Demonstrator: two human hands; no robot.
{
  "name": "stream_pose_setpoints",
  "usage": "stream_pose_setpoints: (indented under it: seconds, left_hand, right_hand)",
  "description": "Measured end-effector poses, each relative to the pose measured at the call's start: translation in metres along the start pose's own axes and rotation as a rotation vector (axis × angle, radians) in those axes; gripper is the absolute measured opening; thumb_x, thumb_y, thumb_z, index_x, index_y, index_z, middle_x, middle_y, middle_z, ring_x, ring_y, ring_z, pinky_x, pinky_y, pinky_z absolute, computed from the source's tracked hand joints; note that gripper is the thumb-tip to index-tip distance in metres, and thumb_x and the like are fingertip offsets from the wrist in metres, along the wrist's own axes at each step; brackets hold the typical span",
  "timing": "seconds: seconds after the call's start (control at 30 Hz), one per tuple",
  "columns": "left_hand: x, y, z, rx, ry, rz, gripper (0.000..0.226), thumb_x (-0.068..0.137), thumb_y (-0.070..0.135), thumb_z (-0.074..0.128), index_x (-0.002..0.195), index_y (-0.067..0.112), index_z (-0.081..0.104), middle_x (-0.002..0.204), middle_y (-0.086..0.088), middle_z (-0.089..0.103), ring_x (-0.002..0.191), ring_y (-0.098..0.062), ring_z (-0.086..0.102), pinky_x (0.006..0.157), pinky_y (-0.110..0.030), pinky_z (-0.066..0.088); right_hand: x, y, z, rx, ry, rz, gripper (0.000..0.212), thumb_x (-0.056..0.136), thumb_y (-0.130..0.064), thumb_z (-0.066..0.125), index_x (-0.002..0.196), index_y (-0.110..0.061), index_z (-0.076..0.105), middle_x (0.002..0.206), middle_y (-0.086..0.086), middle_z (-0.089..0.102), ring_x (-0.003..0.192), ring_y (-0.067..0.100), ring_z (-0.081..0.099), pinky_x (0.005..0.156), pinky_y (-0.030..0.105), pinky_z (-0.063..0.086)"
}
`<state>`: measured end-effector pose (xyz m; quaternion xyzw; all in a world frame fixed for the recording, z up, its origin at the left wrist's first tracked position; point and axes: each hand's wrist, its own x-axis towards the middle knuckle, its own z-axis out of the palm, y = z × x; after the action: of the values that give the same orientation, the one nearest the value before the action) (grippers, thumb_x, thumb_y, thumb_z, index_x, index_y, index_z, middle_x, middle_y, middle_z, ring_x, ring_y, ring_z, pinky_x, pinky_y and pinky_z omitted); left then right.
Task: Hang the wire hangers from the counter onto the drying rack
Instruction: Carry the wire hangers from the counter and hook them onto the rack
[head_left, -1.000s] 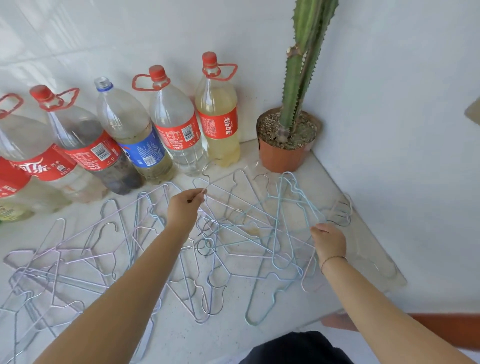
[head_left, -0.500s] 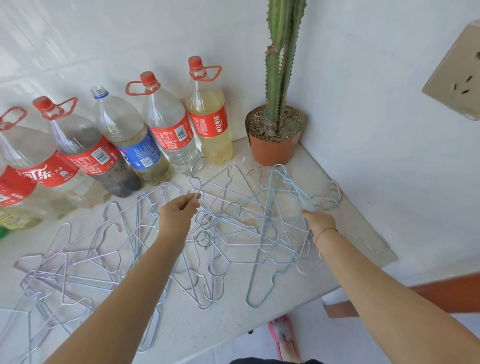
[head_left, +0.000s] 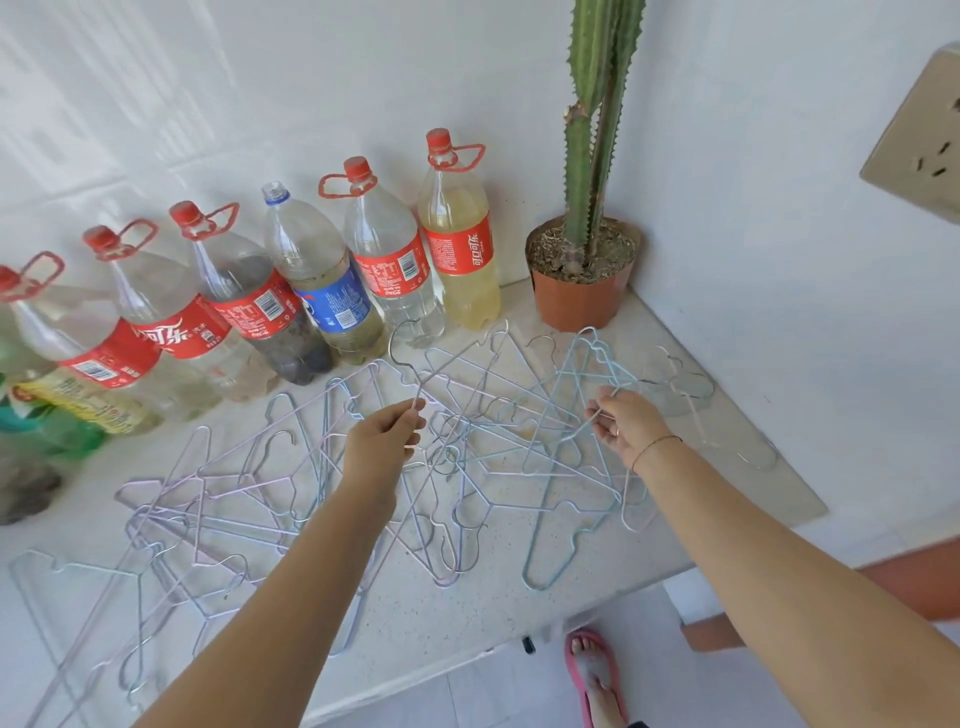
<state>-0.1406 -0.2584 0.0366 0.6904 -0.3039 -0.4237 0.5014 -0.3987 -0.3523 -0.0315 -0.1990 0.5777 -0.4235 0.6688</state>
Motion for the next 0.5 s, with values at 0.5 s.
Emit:
stream_pose_setpoints:
  seconds: [0.5]
  left_hand:
    - [-0.084,0.019,-0.062,-0.165,0.069,0.017,0.019,0.092,0.008,0.052,0.096,0.016,0.069,0.076,0.001,0.06,0.066,-0.011,0.049,0.061,-0.02,0.039]
  right_hand:
    - [-0.123,-0.003,0.057,-0.2,-0.425,-0.209,0.013,0.095,-0.012,0.048,0.087,-0.016,0.058,0.068,0.002,0.047,0.043,0.001,0.041,0.056,0.019,0.036]
